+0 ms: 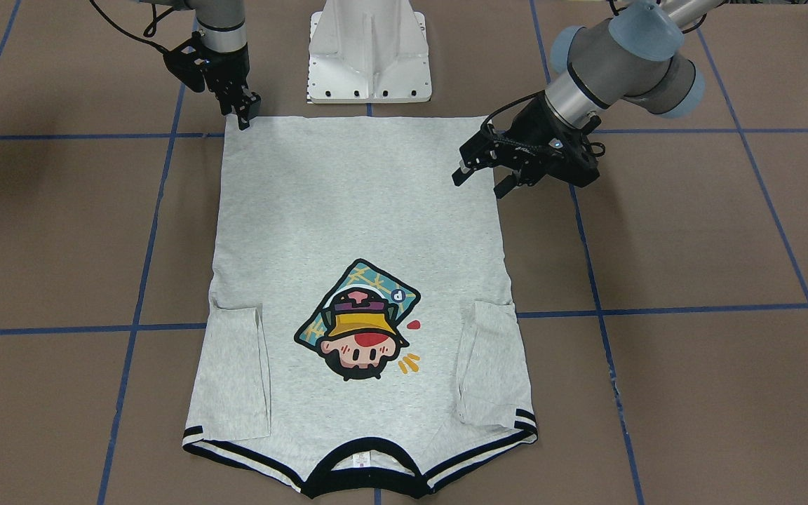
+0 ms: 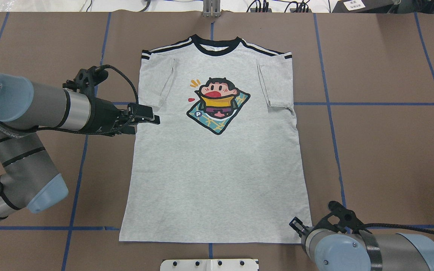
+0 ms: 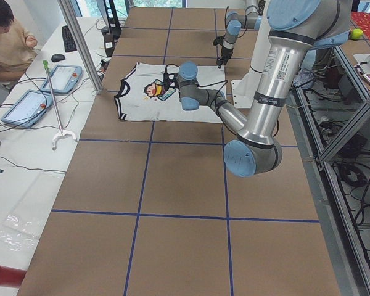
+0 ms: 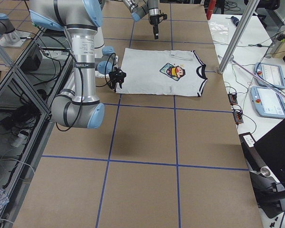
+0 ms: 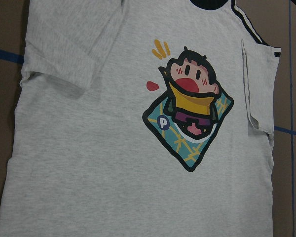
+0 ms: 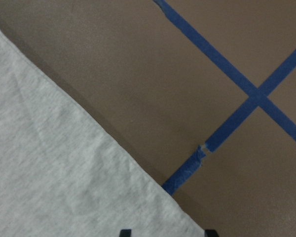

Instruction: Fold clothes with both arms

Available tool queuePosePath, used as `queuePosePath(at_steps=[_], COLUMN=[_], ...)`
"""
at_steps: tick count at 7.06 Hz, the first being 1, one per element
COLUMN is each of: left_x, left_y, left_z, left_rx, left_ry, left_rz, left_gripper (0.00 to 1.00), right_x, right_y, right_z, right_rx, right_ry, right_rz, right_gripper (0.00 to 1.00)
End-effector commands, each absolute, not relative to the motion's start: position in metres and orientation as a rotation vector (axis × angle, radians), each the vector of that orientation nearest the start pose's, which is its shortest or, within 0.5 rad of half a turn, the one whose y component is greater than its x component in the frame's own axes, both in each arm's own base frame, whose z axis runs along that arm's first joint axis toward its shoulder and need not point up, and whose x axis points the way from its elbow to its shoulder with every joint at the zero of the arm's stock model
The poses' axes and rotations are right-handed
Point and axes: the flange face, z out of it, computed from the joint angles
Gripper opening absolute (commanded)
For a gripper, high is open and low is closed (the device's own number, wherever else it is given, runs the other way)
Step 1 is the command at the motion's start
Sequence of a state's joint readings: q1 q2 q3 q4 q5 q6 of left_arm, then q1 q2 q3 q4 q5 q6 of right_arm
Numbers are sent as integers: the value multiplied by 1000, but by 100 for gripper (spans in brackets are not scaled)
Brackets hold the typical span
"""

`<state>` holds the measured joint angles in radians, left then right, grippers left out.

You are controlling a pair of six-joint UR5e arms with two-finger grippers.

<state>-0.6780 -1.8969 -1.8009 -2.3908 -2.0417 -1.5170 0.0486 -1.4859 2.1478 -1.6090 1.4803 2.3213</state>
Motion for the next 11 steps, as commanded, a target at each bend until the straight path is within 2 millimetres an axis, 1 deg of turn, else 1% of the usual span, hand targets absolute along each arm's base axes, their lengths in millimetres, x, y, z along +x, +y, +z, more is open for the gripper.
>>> queuePosePath(at_steps=[1, 2, 3, 4, 7, 8, 9, 10, 11], left_x=[393, 393, 391, 389, 386, 387, 388, 388, 388], left_y=[-429, -429, -428, -427, -425, -425, -425, -424, -424], left_z=[276, 276, 273, 271, 268, 270, 271, 269, 269], left_rx=[116, 116, 119, 121, 125, 123, 120, 122, 122], left_ry=[1397, 1397, 1403, 1408, 1414, 1411, 1409, 1412, 1411], left_rz=[-193, -193, -192, -190, -189, -188, -188, -187, -187], left_gripper=[99, 99, 99, 99, 99, 99, 99, 99, 99], right_x=[-474, -474, -473, -473, -472, -471, -468, -468, -469], right_y=[-166, -166, -166, -166, -166, -167, -167, -167, -166], right_z=[371, 370, 371, 371, 367, 368, 373, 373, 375], right_rx=[-129, -128, -129, -129, -136, -128, -122, -121, -120], right_ry=[-626, -630, -628, -628, -634, -630, -619, -619, -616], right_rz=[803, 804, 803, 803, 805, 807, 808, 809, 807], right_gripper=[46, 29, 10, 0, 0, 41, 47, 63, 64])
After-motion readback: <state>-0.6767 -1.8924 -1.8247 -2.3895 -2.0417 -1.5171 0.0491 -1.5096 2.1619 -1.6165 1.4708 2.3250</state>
